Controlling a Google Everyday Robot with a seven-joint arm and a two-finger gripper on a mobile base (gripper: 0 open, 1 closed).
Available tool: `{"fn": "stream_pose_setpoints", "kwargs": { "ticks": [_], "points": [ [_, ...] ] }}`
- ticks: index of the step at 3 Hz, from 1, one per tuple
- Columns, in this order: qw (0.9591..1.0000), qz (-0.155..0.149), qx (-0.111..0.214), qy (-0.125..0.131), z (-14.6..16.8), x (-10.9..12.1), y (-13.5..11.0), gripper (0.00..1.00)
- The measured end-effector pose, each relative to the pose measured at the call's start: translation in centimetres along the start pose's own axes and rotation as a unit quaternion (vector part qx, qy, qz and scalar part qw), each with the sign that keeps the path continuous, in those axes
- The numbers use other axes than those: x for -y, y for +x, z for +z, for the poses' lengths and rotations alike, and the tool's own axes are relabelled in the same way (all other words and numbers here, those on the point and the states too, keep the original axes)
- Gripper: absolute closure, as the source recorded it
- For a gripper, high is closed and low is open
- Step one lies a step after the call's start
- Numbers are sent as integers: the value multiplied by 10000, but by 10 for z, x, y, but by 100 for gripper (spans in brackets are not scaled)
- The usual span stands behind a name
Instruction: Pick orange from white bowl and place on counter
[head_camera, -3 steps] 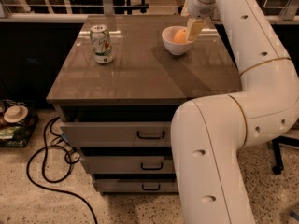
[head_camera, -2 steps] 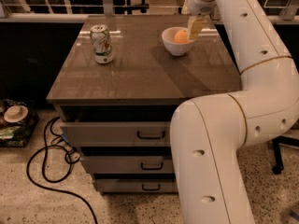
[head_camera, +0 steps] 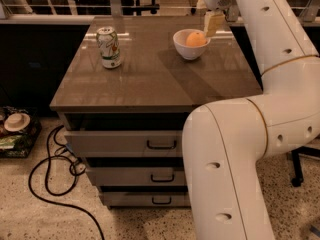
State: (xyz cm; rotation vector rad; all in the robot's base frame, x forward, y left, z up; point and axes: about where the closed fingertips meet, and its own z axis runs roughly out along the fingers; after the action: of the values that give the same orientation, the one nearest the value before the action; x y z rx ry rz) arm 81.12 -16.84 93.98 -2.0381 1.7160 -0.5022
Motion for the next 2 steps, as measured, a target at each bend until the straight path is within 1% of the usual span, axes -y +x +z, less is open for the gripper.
{"fn": "stream_pose_setpoints", "kwargs": {
  "ticks": [1,2],
  "points": [
    [9998,-93,-42,-190,5,-8,-3,33],
    [9988,-200,-65,-438,13,-18,-7,34]
  ]
}}
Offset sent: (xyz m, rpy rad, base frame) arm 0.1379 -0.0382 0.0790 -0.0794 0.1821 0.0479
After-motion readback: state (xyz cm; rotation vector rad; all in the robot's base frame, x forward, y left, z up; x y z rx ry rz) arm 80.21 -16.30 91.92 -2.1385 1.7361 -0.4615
